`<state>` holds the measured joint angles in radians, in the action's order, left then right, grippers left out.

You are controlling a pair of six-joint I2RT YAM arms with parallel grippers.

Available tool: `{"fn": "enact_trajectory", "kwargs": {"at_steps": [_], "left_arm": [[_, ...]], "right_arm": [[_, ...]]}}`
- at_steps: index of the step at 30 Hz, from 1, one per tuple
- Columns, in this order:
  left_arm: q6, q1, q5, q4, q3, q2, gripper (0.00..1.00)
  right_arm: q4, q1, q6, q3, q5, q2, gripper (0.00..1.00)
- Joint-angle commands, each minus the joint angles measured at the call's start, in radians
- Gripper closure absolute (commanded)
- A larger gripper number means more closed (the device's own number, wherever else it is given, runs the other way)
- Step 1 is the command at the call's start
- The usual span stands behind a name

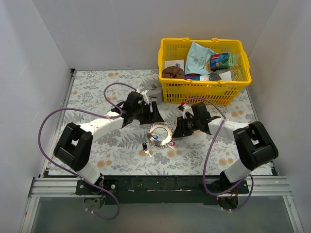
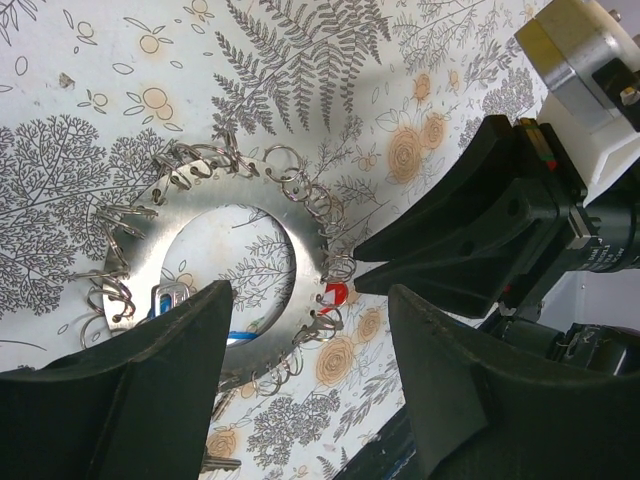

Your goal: Put the keys on the keyring

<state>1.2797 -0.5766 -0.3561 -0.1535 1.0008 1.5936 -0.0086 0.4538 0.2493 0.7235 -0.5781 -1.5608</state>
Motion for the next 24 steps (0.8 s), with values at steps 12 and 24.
{"fn": "enact_trajectory", "kwargs": {"at_steps": [12,24], "left_arm": [[0.003,0.007,-0.014,0.011,-0.03,-0.037,0.37],[-0.025,0.001,-0.04,0.012,-0.034,-0.032,0.37]], "right_arm": [[0.036,0.002,0.016,0.053,-0.032,-0.053,0.95],[-0.034,0.013,-0.039,0.119,-0.02,-0.061,0.99]]}}
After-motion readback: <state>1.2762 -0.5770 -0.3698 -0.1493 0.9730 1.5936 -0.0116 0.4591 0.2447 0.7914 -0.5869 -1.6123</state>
